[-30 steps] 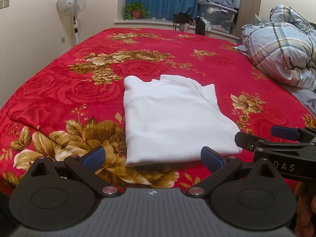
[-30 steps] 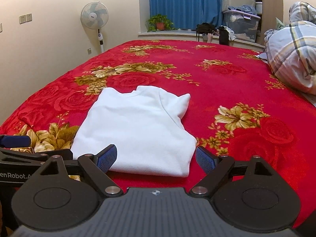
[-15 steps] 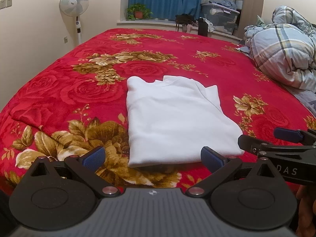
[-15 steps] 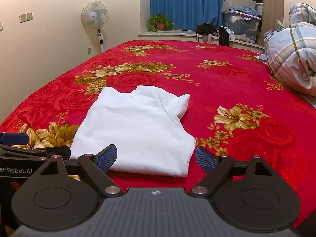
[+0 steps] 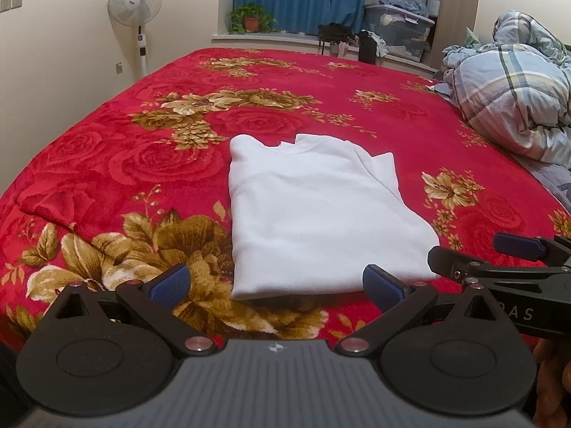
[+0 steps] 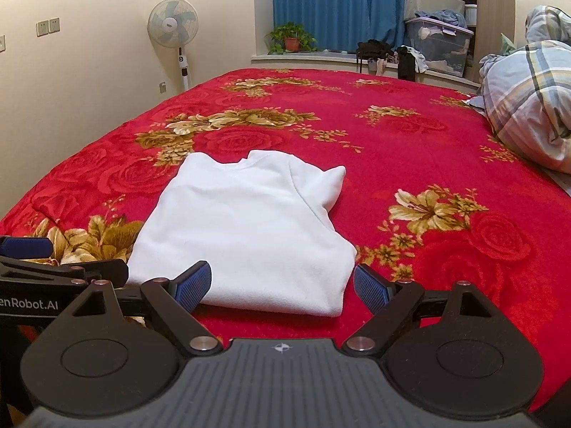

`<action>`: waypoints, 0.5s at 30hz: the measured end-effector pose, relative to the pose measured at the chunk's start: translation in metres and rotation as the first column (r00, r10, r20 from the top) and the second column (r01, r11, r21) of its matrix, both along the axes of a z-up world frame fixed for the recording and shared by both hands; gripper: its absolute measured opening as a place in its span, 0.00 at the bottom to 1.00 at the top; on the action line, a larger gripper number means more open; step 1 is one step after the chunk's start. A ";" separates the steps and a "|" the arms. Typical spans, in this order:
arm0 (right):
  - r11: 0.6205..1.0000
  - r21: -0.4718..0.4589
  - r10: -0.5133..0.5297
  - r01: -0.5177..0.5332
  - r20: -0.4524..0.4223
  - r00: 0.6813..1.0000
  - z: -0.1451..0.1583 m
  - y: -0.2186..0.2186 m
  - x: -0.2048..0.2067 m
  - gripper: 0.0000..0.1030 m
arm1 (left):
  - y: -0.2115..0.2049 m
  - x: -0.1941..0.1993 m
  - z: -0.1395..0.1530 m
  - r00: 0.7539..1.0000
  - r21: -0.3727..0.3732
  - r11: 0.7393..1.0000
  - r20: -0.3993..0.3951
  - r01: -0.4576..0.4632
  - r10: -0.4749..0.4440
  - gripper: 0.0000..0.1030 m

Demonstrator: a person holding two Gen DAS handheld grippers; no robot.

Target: Fold small clothes

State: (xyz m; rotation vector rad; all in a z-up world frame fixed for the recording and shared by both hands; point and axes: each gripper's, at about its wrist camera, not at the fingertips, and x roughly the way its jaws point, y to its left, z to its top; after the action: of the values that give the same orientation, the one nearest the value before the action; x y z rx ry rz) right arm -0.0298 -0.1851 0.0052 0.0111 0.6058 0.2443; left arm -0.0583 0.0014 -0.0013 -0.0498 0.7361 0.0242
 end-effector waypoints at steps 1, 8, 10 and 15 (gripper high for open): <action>1.000 -0.001 0.000 0.000 0.001 1.000 0.000 0.000 0.000 0.85 | 0.000 0.000 0.000 1.000 0.001 1.000 0.000 0.000 0.000 1.00; 1.000 -0.003 0.002 -0.002 -0.009 1.000 -0.004 -0.002 0.000 0.85 | -0.001 0.000 -0.002 1.000 0.007 1.000 -0.002 0.006 -0.006 1.00; 1.000 -0.009 0.004 -0.004 -0.009 1.000 -0.005 -0.001 0.000 0.85 | -0.001 0.000 -0.002 1.000 0.006 1.000 -0.003 0.007 -0.007 1.00; 1.000 -0.009 0.004 -0.004 -0.010 1.000 -0.004 -0.001 0.000 0.85 | -0.001 0.000 -0.002 1.000 -0.001 1.000 -0.010 0.006 -0.006 1.00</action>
State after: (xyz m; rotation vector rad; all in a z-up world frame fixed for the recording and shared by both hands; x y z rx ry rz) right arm -0.0298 -0.1863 0.0013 0.0020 0.6171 0.2455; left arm -0.0585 0.0001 -0.0036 -0.0483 0.7462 0.0186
